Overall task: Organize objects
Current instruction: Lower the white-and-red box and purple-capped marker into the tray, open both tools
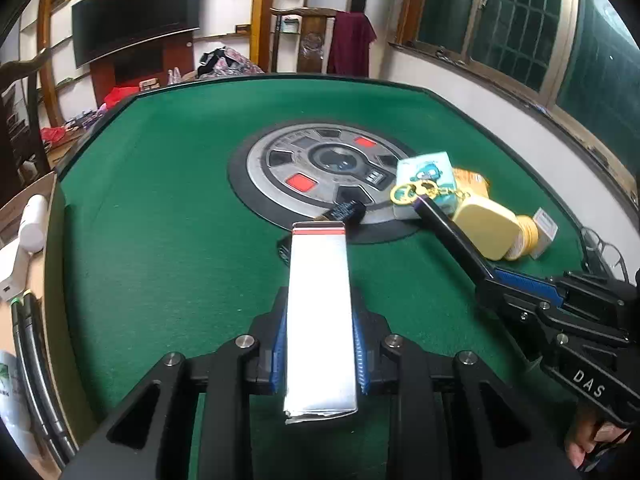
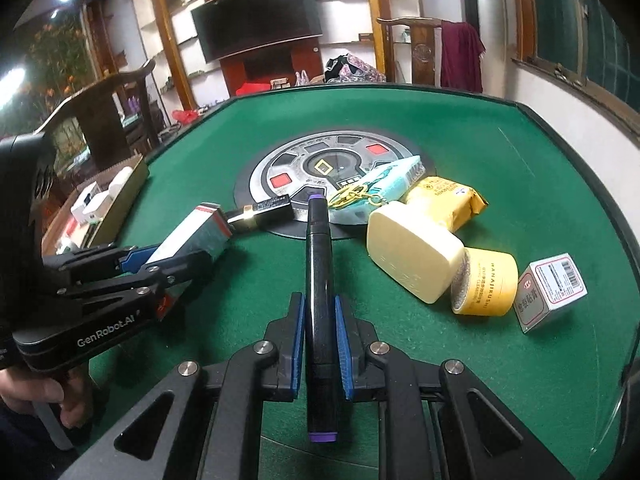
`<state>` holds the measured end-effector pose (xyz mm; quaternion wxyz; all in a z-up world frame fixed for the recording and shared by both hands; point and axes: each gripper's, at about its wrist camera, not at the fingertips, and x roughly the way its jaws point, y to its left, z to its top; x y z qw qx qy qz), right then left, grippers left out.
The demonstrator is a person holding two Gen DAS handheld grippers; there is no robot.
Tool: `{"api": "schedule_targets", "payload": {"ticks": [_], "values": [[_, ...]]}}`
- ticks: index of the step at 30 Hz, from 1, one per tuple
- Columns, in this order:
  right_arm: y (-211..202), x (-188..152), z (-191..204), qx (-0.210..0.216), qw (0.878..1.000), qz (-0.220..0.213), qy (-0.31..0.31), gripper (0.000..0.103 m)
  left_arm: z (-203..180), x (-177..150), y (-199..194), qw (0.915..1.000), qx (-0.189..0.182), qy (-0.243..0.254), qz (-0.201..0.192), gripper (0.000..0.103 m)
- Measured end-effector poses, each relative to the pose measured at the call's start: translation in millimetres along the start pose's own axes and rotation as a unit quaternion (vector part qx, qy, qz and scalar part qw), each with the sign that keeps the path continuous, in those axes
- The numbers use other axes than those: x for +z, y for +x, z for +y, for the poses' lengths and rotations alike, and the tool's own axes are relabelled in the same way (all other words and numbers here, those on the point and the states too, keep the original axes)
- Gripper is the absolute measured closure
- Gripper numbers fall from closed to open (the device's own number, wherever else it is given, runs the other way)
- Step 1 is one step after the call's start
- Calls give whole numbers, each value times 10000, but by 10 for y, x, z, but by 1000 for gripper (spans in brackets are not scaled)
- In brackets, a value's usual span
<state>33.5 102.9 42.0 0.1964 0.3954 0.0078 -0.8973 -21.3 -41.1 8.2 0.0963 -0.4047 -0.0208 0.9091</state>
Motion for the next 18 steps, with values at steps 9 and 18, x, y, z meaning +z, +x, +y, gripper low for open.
{"api": "schedule_targets", "payload": {"ticks": [9,18], "values": [[-74,-43,13,213,9990,-83,390,87,59,-70,-248,9995,-155,-233,-155,77],[-151,-33,310,565,9978,-64,344,87,297,-87,-627,9974,-189,-533,-443,77]]}}
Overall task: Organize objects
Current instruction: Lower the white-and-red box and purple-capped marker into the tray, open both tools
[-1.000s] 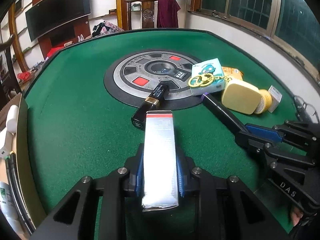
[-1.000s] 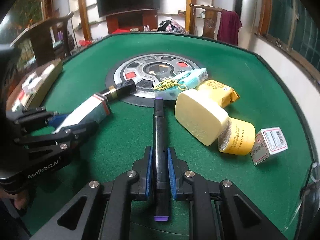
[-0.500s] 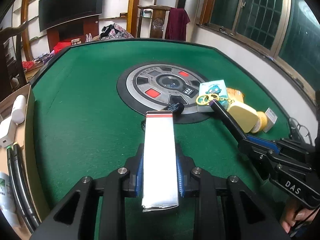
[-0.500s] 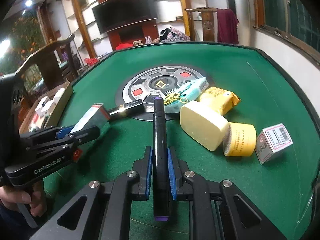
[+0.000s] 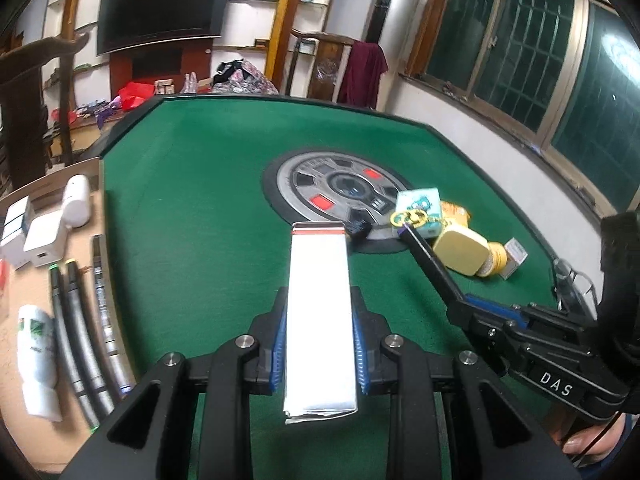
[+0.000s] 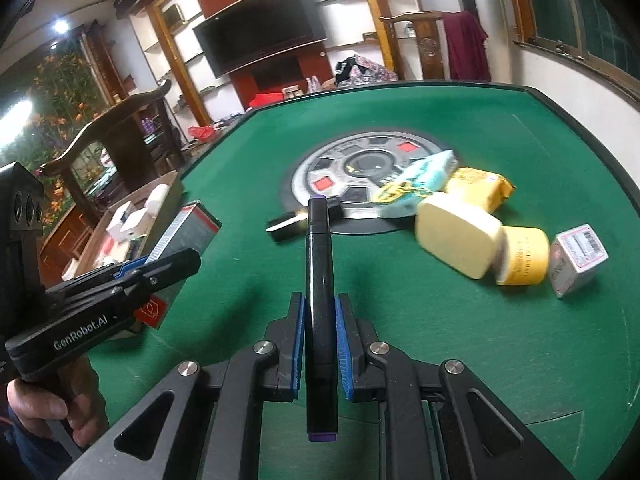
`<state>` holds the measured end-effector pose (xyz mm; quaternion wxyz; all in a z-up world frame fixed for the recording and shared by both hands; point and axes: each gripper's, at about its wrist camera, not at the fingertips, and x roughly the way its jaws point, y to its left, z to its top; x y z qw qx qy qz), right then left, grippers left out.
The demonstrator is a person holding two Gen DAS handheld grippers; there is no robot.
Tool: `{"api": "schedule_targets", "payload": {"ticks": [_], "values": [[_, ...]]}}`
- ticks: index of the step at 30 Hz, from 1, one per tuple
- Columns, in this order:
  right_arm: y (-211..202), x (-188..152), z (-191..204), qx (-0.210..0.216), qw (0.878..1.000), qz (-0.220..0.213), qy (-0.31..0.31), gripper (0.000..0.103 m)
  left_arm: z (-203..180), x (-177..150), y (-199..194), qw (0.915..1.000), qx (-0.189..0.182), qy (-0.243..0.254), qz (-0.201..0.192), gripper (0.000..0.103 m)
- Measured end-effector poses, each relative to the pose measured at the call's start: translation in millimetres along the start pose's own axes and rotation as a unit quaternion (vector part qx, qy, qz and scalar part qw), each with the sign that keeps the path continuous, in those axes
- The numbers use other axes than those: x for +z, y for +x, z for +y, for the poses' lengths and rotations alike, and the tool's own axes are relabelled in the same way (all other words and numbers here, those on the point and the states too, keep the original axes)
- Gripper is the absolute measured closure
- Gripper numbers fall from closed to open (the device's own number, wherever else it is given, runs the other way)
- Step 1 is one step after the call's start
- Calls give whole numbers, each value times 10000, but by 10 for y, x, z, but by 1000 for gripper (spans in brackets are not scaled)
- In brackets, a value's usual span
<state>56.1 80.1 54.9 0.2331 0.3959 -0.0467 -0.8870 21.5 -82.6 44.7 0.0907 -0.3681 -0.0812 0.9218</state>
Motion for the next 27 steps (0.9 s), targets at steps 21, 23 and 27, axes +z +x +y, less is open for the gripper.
{"api": "schedule_targets", "payload": {"ticks": [21,23,27], "values": [[346,298,1221,956,9923,381,-684,86,1261,-32,-878,9864,628,-1257,-857,77],[424,312,1400,1082,9901,466,-763,86,1434,-79,-924,9831,739,-1437,-863,77],[580,325,1726,1313,9855,616,-880,86,1726,-187,-999,9768,954,-1719,-854,77]]}}
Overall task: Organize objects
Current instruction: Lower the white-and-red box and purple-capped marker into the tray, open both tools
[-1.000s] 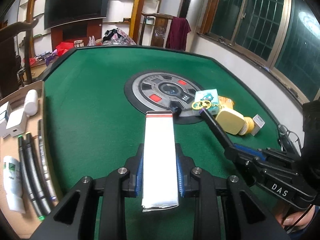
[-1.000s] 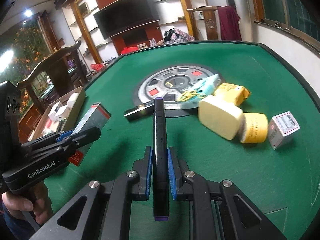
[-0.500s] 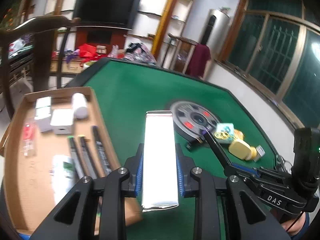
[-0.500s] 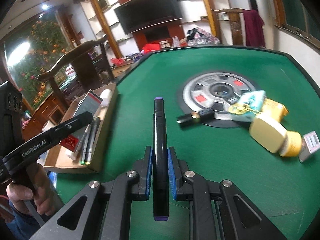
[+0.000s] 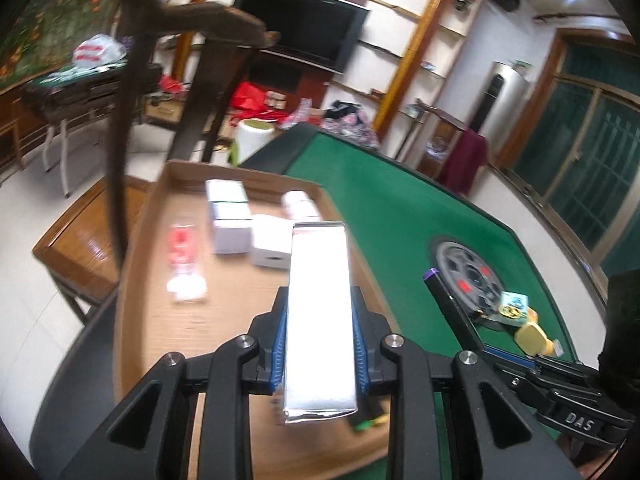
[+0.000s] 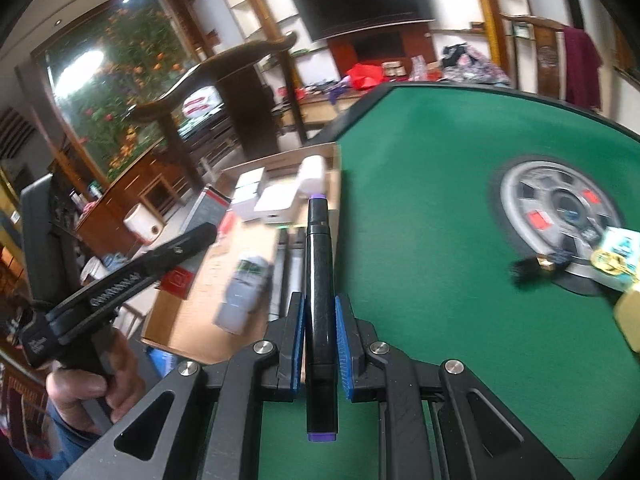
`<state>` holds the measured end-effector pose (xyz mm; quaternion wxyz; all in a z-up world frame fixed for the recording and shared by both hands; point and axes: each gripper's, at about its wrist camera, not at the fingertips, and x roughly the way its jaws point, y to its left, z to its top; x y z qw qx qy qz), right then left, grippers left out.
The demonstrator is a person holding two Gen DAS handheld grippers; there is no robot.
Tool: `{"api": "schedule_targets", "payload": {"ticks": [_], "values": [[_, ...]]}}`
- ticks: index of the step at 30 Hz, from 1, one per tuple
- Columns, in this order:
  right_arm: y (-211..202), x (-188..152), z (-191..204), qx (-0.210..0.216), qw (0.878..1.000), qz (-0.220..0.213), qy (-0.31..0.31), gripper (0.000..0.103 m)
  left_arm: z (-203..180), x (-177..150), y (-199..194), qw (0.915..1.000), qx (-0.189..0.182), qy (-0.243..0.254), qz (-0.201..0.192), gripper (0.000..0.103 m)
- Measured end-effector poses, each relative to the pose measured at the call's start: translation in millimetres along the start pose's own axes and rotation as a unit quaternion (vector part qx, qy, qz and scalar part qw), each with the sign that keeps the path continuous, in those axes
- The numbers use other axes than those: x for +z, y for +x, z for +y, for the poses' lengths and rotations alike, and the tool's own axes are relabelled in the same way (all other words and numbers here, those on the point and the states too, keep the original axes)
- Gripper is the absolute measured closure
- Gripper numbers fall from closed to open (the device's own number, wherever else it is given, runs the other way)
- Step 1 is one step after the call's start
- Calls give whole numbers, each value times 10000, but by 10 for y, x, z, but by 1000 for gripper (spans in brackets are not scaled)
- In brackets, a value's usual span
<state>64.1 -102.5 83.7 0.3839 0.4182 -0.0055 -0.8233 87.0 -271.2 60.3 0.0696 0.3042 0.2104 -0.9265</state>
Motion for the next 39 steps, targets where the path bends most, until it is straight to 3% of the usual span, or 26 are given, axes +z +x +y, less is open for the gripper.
{"api": "schedule_targets", "payload": {"ticks": [13,26,39], "values": [[769,109,554,347,9973,638,-109,86,553,-84,93,9975,525,-330,352,77],[1140,329,787,436,9960,783,-67,86,610,-145,85,9955,739,-360,467,77],[1477,410,717,585,9918,1089,339,86,554,-162,95,9955,743,-343,479,76]]}}
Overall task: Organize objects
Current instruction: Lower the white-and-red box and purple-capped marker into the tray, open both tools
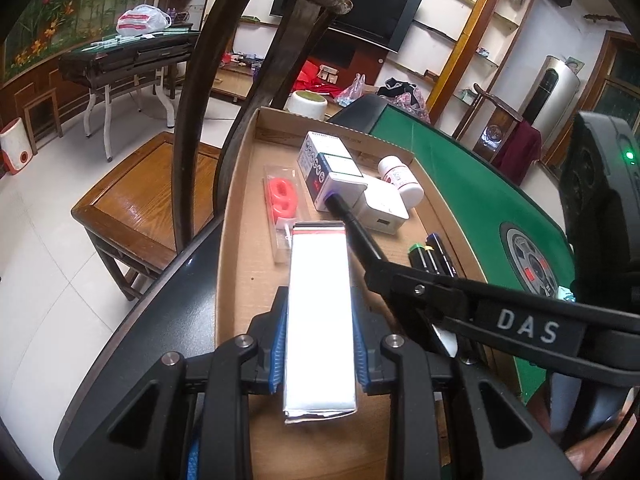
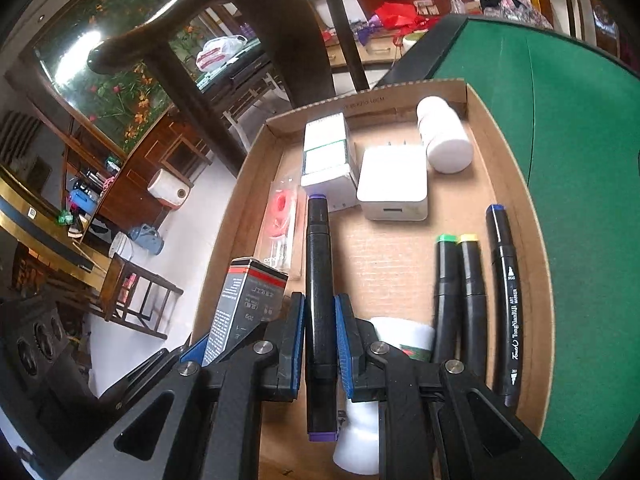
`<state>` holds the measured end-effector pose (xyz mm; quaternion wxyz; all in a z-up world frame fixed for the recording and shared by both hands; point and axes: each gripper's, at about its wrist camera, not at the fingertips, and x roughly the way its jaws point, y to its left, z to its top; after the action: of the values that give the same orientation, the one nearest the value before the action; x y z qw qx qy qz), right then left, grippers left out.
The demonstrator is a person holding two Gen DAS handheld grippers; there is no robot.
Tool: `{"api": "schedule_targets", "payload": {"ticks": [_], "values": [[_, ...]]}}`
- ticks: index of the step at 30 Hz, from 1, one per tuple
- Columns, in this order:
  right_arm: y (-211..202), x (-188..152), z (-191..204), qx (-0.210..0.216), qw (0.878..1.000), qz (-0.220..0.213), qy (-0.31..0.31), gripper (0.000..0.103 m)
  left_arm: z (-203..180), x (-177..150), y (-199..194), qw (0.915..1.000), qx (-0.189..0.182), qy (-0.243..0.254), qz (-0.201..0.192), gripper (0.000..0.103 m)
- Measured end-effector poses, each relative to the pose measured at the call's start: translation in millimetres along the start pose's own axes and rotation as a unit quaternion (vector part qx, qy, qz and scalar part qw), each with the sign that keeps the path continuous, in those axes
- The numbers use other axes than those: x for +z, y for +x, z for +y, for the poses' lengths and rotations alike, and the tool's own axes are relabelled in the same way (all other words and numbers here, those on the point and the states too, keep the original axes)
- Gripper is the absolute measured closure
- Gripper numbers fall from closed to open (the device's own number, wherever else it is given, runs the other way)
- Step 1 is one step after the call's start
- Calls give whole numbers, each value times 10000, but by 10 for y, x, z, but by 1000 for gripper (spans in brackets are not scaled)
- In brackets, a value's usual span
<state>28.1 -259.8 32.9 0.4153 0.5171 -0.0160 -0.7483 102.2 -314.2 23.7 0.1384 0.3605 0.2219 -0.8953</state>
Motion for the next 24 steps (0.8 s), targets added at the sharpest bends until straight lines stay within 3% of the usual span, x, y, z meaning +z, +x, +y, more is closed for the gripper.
{"api": "schedule_targets", "payload": {"ticks": [13,19,22,24], "values": [[89,-2,-47,396,9987,231,231,84,12,-8,-49,9999,-68,-110,69,67],[65,-46,-101,956,9934,438,451,81,23,5,-168,9999,5,-99,-43,67],[-11,-92,-169,1089,9917,397,561,73,0,10,-215,9999,-12,-80,-72,66],[-91,-120,-202,1085,9920,319,563,72,-33,8,-233,9999,-16,-63,-90,66]]}}
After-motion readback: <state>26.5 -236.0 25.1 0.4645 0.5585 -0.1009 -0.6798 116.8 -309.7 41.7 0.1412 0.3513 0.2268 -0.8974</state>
